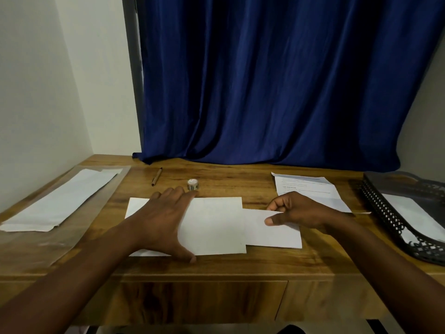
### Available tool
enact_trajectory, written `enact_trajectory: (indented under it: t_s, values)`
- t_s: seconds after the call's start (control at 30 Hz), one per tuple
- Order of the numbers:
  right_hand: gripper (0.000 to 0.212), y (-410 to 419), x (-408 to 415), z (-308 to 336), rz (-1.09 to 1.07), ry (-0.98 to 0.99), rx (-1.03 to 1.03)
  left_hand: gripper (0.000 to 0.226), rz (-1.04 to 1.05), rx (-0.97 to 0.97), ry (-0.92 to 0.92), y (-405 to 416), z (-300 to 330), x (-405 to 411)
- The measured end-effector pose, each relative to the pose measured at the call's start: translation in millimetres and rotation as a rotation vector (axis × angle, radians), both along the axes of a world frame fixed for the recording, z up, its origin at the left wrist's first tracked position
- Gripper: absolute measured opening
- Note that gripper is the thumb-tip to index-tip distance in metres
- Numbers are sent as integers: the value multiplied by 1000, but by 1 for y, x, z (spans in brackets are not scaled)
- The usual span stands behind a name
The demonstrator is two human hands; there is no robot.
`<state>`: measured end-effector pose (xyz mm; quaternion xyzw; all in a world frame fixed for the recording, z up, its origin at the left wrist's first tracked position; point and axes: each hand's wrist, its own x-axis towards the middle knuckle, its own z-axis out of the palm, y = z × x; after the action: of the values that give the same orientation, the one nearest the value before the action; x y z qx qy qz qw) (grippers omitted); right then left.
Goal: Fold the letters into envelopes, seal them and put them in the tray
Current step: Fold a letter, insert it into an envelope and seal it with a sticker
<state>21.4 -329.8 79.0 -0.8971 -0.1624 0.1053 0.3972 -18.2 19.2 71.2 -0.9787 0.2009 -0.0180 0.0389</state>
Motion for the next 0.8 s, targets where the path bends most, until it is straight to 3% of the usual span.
enact_trajectory:
  t_s: [0.1,0.3,0.63,0.8]
  values:
    - [14,-2,0,5,-12,21,43,152,1,-19,-28,-1,4,2]
    - [17,-4,0,8,26,28,-32,131,-98,-100,-152,-1,1,2]
    - [18,-7,4,31,92,10,-177,141,-76,-148,-93,-3,5,2]
    - [18,4,1,27,57,10,-151,139,-69,-124,-64,-11,4,-2]
